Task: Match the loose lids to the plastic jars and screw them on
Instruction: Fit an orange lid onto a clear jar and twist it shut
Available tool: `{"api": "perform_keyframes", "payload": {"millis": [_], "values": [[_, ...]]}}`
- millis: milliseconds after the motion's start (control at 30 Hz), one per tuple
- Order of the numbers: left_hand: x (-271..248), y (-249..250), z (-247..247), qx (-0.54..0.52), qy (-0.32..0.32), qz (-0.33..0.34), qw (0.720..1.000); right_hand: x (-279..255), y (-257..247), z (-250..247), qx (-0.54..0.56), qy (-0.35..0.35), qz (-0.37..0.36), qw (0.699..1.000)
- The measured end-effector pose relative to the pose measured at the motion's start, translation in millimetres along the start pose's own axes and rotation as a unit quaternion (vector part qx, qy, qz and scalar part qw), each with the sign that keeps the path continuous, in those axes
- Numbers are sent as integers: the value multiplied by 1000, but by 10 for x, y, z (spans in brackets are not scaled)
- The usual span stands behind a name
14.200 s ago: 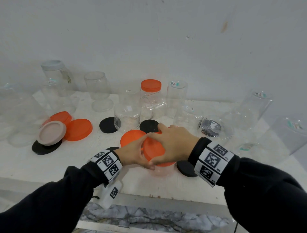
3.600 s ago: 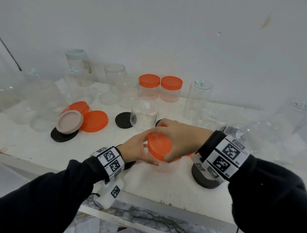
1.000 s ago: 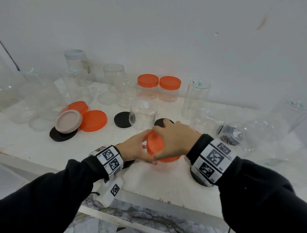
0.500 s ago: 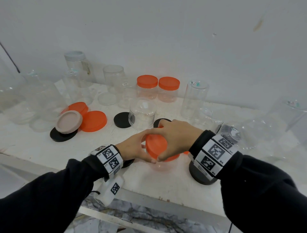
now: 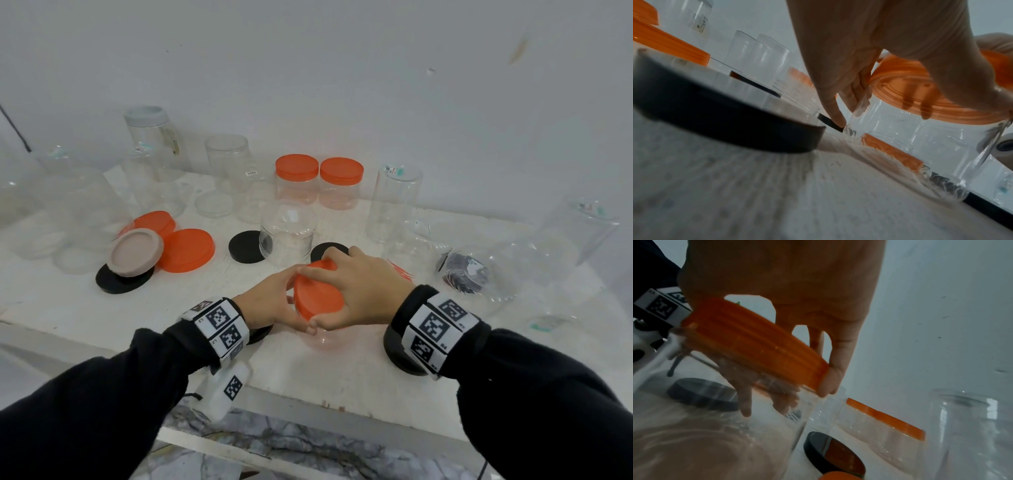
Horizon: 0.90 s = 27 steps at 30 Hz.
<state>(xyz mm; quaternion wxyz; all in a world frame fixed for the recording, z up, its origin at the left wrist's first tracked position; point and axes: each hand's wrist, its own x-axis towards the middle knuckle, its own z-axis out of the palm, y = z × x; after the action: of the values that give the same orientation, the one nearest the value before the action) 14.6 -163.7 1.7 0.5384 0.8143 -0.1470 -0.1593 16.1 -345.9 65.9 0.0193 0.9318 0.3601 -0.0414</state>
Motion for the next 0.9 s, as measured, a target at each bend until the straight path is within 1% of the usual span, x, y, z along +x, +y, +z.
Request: {"api": "perform_keyframes", "payload": {"millis": [267,533,633,700,733,767,800,833,900], "values": [[-6,14,5,-9,0,14,1000,18,-36,-2,15,6,10,1000],[-13,20,-13,13,-14,4,1000,10,-36,-3,30,-1,28,999],[4,61,-90,29,-66,-15,997,-14,-32,9,40,2,40,998],[-10,79,-196,65,-106,-35,992,-45,-26,29,48,7,57,997],[-24,92,-269,90,-113,-42,989,-62,-15,37,51,5,67,996],[-37,111,-349,116,-106,-44,987,-81,2,43,52,1,77,996],[-48,137,-437,135,-86,-38,986,-102,22,45,51,-4,85,995],[-49,172,-521,137,-57,-24,989,-123,43,43,49,-6,93,994],[-25,261,-664,100,25,15,995,-154,70,37,48,-8,104,993]]}}
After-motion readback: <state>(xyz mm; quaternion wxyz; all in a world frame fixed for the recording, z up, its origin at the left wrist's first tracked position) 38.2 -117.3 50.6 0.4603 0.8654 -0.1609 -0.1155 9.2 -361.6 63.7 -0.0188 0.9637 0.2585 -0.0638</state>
